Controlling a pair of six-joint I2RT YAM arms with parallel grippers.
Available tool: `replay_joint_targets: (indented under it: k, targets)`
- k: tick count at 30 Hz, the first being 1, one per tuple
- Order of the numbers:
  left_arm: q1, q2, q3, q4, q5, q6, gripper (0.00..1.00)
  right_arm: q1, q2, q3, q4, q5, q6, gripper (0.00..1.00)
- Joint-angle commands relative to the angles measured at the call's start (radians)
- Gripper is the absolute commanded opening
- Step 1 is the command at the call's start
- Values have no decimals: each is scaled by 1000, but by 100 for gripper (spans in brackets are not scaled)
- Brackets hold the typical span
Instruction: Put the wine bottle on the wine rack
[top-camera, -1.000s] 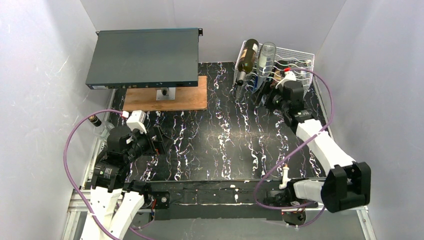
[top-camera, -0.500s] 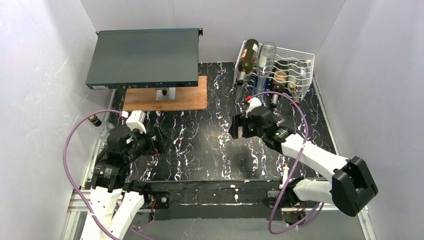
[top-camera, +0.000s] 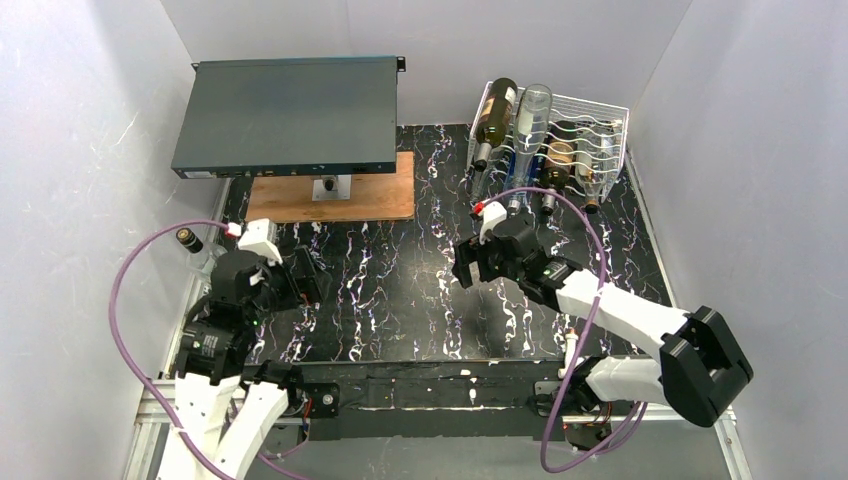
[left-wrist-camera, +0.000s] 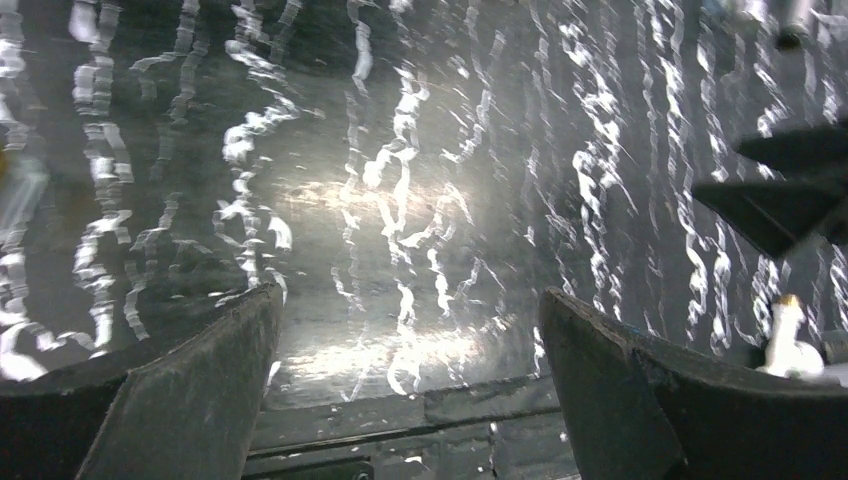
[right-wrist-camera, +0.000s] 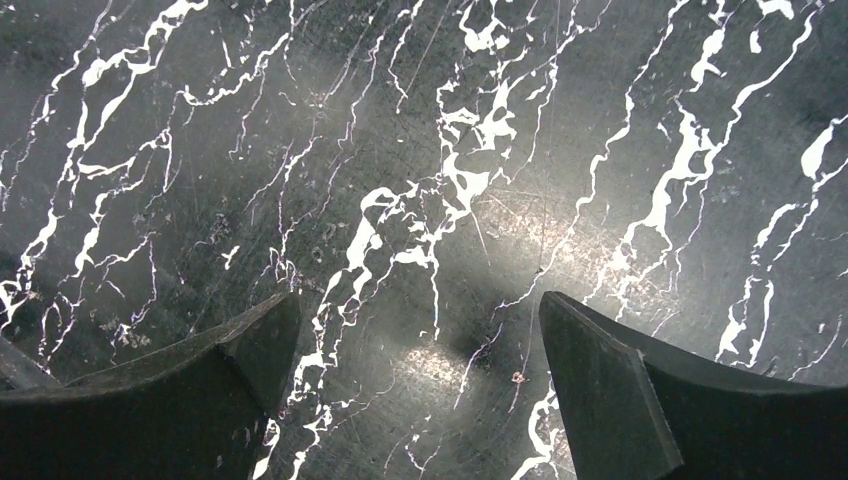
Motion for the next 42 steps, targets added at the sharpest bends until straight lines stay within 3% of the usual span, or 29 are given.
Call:
replay_joint_targets:
  k: [1, 7, 11, 15, 19, 23, 28, 42]
  targets:
    - [-1, 101, 200, -137, -298, -6, 99, 4, -77, -24, 68, -11, -58, 99]
    - [-1, 310, 501, -279, -595, 131, 99, 4, -100, -56, 109, -28, -88, 98]
    - [0, 398, 575, -284, -816, 175, 99, 4, -96, -60, 126, -68, -87, 98]
    - [22, 472, 608, -244, -948, 180, 99, 4, -115, -82, 147, -70, -86, 98]
    - [110, 499, 662, -222, -940, 162, 99, 3, -133, -95, 154, -70, -84, 98]
    - [227, 499, 625, -92, -933, 176, 99, 4, -149, -112, 161, -69, -79, 98]
    - [329, 587, 587, -62, -878, 40, 99, 4, -154, -108, 155, -85, -74, 98]
    - [414, 553, 358, 179, -878, 7, 99, 4, -162, -43, 29, -190, -20, 98]
